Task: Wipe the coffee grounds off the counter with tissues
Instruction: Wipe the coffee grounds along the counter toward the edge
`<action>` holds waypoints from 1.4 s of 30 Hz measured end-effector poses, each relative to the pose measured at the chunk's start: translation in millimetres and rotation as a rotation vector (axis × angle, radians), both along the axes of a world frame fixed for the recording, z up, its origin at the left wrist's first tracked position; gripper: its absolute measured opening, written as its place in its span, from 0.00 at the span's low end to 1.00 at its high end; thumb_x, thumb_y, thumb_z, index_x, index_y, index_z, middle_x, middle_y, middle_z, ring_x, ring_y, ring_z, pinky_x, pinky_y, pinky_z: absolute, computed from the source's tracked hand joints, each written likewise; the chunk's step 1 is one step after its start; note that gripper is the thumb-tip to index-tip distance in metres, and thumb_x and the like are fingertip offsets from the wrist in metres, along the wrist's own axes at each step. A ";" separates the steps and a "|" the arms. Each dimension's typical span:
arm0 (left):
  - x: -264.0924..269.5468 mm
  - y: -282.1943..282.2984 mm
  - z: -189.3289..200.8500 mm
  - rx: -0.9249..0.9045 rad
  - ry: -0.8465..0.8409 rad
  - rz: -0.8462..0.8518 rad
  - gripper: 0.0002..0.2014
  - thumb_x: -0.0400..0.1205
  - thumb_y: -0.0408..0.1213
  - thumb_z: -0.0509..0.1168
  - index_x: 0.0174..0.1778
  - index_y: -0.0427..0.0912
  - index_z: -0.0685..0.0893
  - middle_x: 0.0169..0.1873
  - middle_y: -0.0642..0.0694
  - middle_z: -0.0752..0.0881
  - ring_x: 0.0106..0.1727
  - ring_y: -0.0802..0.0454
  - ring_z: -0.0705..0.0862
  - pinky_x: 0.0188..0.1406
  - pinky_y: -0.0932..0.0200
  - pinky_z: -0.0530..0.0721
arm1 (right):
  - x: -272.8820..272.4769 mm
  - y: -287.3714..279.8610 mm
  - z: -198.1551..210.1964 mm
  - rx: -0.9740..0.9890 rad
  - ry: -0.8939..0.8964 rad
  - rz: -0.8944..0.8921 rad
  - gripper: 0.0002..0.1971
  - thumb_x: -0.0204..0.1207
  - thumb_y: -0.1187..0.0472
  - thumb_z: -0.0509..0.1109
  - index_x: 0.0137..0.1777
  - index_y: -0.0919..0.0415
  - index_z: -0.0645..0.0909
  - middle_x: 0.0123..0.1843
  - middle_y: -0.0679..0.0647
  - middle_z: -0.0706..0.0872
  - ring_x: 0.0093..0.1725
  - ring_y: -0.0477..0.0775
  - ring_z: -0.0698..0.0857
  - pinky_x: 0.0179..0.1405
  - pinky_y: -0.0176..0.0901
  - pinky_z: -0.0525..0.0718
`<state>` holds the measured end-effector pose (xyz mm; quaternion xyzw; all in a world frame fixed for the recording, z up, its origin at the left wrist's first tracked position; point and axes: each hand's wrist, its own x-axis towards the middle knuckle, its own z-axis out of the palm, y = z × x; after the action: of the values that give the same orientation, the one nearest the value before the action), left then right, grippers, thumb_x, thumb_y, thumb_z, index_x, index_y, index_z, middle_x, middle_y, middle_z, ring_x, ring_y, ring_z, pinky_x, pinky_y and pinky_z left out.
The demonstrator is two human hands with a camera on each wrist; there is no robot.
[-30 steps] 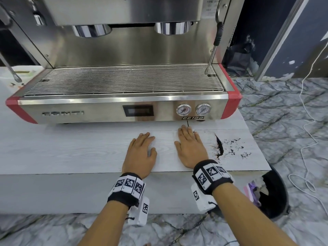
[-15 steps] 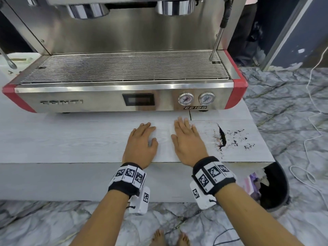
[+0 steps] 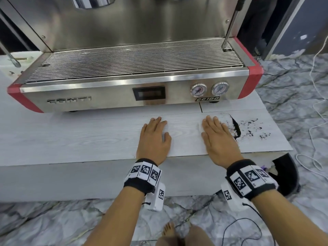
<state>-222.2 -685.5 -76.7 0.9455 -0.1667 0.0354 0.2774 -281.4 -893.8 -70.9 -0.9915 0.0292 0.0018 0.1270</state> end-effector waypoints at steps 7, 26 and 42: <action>0.4 -0.7 -0.2 0.033 -0.012 0.001 0.23 0.82 0.41 0.55 0.75 0.46 0.71 0.79 0.48 0.66 0.82 0.51 0.59 0.83 0.49 0.53 | -14.0 39.4 -8.8 -0.039 -0.045 0.093 0.31 0.83 0.49 0.36 0.82 0.63 0.59 0.84 0.58 0.58 0.84 0.57 0.54 0.83 0.54 0.52; 1.1 -2.6 -3.5 0.028 -0.016 0.017 0.23 0.82 0.40 0.55 0.75 0.47 0.71 0.79 0.49 0.66 0.82 0.52 0.59 0.83 0.53 0.50 | -8.8 4.4 1.8 0.130 -0.090 0.111 0.24 0.88 0.59 0.45 0.83 0.64 0.56 0.85 0.57 0.54 0.85 0.55 0.50 0.82 0.44 0.43; -0.2 -2.8 -2.7 0.004 -0.036 0.025 0.22 0.82 0.39 0.57 0.74 0.46 0.72 0.78 0.49 0.68 0.81 0.52 0.61 0.83 0.54 0.51 | -15.1 -56.9 -6.0 0.040 -0.075 0.075 0.26 0.86 0.57 0.43 0.82 0.64 0.57 0.85 0.58 0.58 0.85 0.54 0.52 0.81 0.41 0.44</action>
<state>-222.4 -688.3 -79.4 0.9473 -0.1601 0.0557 0.2720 -296.5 -950.7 -76.9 -0.9885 -0.0127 -0.0299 0.1477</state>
